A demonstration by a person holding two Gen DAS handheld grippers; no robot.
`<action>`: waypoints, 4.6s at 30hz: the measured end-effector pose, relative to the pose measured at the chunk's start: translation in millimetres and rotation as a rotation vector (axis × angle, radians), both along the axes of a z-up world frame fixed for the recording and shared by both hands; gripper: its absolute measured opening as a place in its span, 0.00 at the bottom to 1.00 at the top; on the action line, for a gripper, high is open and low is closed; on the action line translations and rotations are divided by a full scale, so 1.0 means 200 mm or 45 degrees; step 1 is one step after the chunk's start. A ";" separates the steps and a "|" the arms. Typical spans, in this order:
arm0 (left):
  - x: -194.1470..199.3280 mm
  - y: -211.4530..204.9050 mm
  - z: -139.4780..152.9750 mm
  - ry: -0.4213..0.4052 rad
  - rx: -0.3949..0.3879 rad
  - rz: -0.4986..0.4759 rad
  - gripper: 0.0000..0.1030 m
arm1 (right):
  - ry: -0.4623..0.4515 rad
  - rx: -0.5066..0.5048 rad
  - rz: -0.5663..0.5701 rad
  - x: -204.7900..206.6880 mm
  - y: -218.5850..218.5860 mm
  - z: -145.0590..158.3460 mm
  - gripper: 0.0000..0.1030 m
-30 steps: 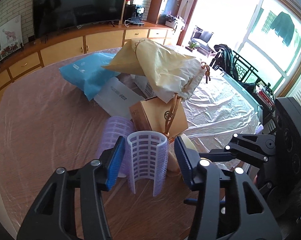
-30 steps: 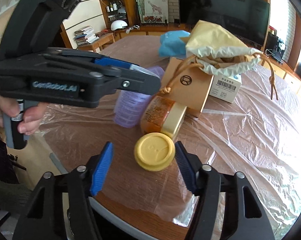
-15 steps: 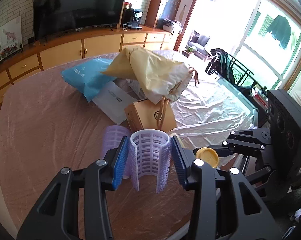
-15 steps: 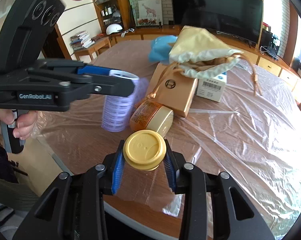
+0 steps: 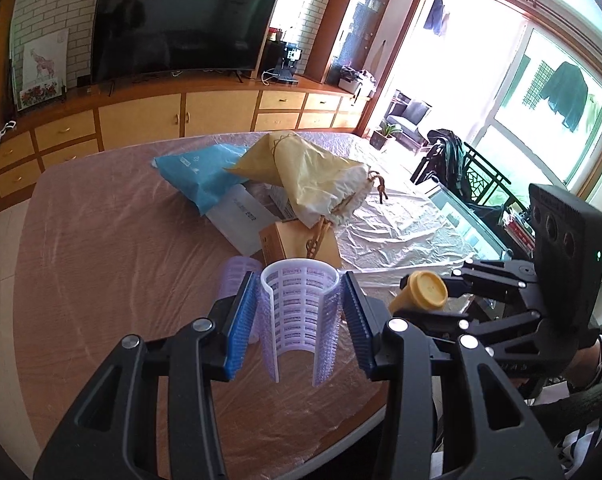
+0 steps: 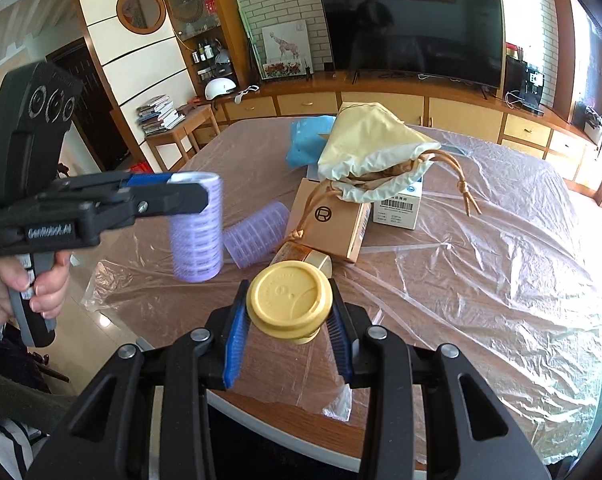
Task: Collect trash
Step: 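Carry the yellow lid and white roller in both grippers over the black bin, then open the right gripper over the bin while the left gripper releases the white roller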
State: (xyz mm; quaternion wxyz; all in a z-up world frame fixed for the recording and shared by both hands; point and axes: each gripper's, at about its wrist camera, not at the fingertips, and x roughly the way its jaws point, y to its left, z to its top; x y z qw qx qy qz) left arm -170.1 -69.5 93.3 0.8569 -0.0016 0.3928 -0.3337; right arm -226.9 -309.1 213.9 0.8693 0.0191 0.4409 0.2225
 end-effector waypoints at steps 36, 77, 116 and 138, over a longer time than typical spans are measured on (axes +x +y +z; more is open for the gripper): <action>-0.56 -0.12 -0.14 0.079 0.140 -0.231 0.43 | 0.294 -0.013 -0.095 -0.49 -0.07 -0.09 0.35; -0.61 -0.21 -0.55 0.193 0.389 -0.315 0.43 | 0.512 -0.151 -0.112 -0.50 -0.01 -0.49 0.35; -0.60 -0.27 -0.60 0.182 0.432 -0.321 0.43 | 0.566 -0.186 -0.140 -0.47 -0.06 -0.63 0.35; -0.59 -0.27 -0.61 0.184 0.438 -0.318 0.43 | 0.573 -0.194 -0.132 -0.47 -0.06 -0.64 0.35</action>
